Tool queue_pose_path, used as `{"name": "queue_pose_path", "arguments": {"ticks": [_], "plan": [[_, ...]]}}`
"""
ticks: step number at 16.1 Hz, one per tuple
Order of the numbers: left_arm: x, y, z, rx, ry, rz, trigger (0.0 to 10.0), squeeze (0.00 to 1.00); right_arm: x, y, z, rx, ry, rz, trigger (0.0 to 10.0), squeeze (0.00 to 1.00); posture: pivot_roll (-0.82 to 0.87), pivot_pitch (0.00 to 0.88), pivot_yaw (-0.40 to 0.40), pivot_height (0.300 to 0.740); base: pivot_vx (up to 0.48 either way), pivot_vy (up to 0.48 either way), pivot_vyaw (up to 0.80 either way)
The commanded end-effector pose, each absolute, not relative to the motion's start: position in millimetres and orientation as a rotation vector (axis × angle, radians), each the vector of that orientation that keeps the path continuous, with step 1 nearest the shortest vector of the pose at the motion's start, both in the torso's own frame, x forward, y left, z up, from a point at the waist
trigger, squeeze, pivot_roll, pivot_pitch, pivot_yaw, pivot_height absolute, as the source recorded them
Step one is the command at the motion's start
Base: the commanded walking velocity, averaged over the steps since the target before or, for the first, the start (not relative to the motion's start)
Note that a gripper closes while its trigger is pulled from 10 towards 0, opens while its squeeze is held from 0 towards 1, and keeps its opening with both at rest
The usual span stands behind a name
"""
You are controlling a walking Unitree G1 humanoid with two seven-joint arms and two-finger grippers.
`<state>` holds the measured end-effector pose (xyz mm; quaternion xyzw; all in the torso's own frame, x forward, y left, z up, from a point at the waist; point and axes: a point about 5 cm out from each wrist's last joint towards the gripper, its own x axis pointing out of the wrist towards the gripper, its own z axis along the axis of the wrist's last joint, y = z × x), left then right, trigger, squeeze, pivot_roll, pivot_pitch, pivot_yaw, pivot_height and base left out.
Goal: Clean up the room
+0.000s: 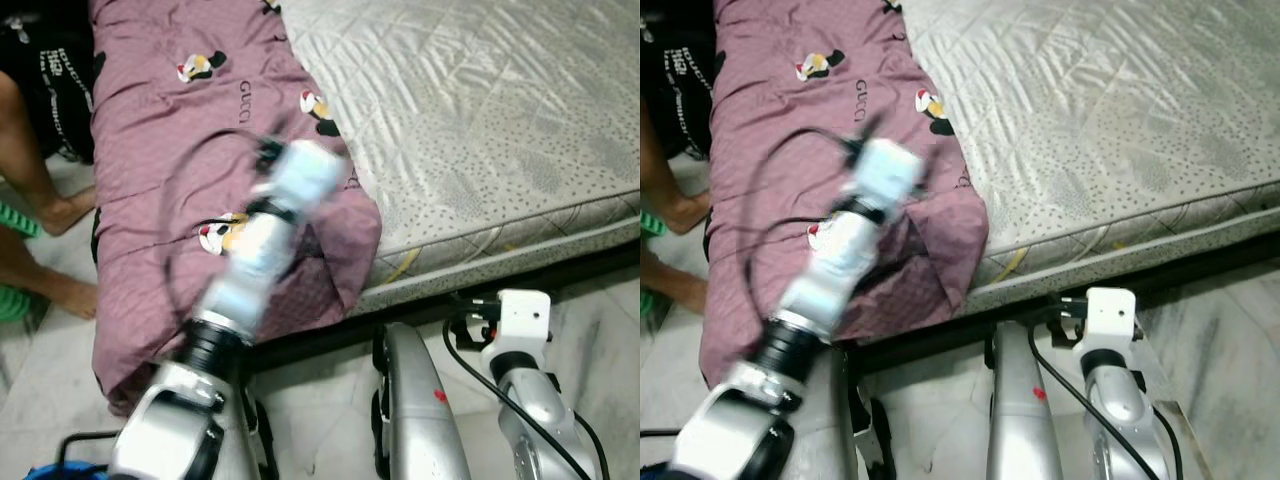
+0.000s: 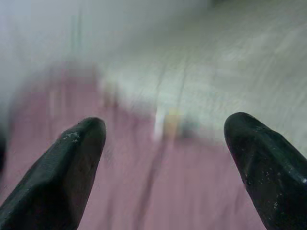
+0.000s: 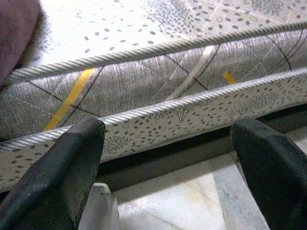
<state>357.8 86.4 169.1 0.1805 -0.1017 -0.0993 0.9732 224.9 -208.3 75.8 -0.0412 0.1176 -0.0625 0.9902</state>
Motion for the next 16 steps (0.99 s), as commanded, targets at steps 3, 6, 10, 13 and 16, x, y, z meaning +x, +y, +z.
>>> {"name": "queue_pose_path", "arguments": {"ticks": [3, 6, 10, 13, 16], "plan": [[362, 124, 107, 0.282, 0.191, -0.131, 10.0, 0.0, 223, -210, 69, -0.077, 0.279, -0.122, 10.0, 0.0, -0.15, 0.165, 0.03, 0.551, 0.0, 0.0, 0.0], [351, 117, 69, 0.282, 0.435, -0.271, 10.0, 0.0, 225, -210, 68, -0.079, 0.288, -0.112, 10.0, 0.0, -0.15, 0.158, 0.024, 0.551, 0.0, 0.0, 0.0], [320, 53, 39, 0.435, 0.509, -0.671, 10.0, 0.0, 227, -211, 68, -0.086, 0.293, -0.105, 10.0, 0.0, -0.16, 0.152, 0.018, 0.551, 0.0, 0.0, 0.0], [300, 43, 25, 0.553, 0.493, -0.811, 10.0, 0.0, 230, -212, 69, -0.091, 0.282, -0.109, 10.0, 0.0, -0.16, 0.146, 0.018, 0.551, 0.0, 0.0, 0.0], [303, 53, 38, 0.59, 0.338, -0.695, 10.0, 0.0, 238, -212, 79, -0.08, 0.231, -0.121, 10.0, 0.0, -0.14, 0.132, 0.027, 0.551, 0.0, 0.0, 0.0]]}}
